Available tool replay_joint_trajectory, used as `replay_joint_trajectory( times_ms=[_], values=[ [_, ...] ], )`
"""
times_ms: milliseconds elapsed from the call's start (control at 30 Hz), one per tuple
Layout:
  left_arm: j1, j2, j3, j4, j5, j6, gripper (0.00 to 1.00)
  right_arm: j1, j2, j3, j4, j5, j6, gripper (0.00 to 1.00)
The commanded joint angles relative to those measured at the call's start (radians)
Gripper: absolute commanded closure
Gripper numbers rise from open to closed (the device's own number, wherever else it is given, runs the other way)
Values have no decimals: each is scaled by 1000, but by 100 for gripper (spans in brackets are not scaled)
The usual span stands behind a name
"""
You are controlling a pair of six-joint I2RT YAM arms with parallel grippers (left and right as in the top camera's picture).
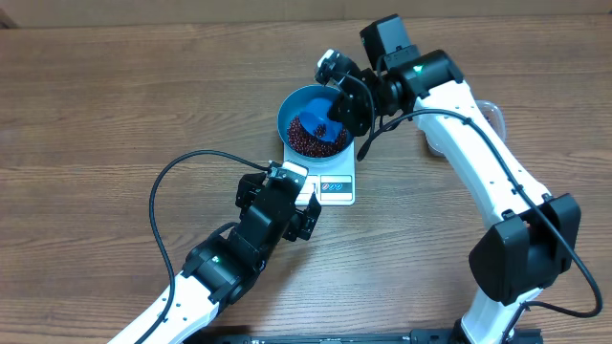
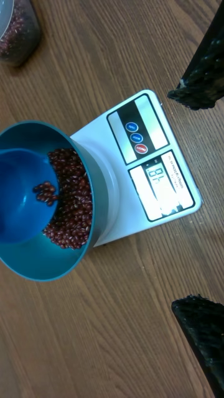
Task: Scoop item into bowl and weigh 150g on scale
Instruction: 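Lower and tilt the scoop into the bowl to add beans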
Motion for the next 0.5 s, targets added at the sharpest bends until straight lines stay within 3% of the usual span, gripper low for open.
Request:
replay_joint_trajectory(
  times_ms=[0,467],
  values=[
    [6,6,-8,1,-17,19,0,-35,-49,34,2,-90,25,96],
    [6,6,-8,1,-18,19,1,-168,-49,34,-3,-320,29,96]
  ],
)
